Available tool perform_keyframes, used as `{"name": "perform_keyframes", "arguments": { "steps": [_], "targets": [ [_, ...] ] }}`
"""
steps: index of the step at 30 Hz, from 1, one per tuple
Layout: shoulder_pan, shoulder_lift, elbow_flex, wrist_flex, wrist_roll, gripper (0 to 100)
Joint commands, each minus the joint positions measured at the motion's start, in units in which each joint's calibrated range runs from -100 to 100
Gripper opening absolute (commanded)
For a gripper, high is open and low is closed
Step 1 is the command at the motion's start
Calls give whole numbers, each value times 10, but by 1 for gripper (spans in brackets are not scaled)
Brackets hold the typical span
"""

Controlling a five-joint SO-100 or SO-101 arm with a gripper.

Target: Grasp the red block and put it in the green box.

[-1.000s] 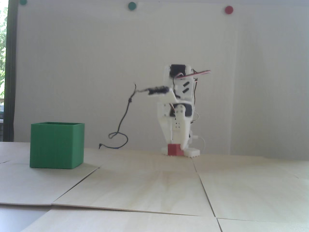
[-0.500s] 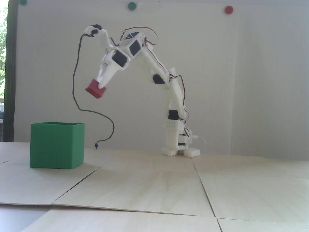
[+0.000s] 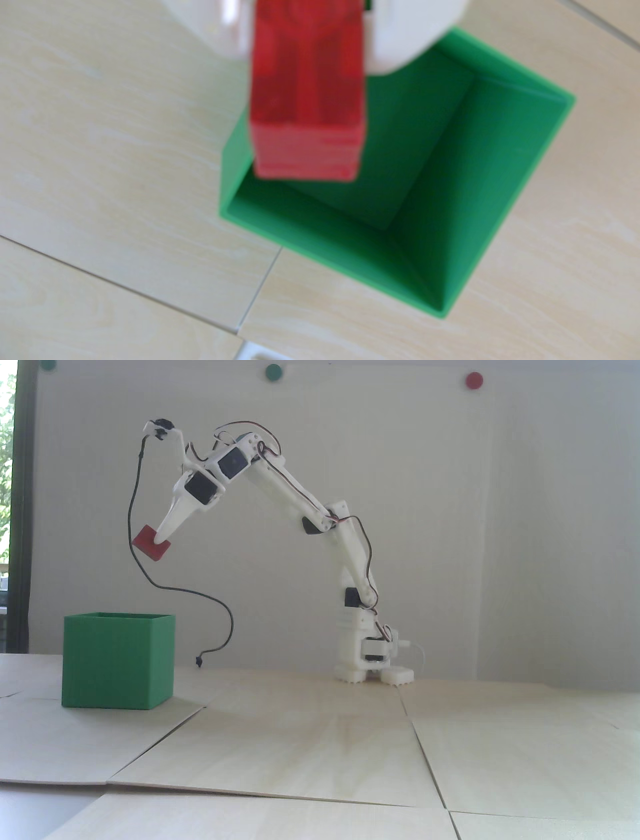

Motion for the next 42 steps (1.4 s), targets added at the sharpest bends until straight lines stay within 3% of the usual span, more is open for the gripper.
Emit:
{"name": "perform_keyframes", "arguments": {
  "steps": [1, 6, 12, 26, 28, 32, 34, 37, 40, 42],
  "targets": [
    [-15, -33, -53, -3, 3, 2],
    [-40, -25, -51, -18, 2, 2],
    [-54, 1, -52, -124, -39, 2],
    [-42, 27, -52, -135, -35, 3],
    [-43, 27, -52, -134, -35, 8],
    [-40, 27, -52, -133, -38, 26],
    [-38, 27, -52, -133, -37, 30],
    [-38, 27, -52, -131, -37, 24],
    [-46, 20, -51, -131, -39, 5],
    [-60, 17, -53, -131, -39, 1]
  ]
}}
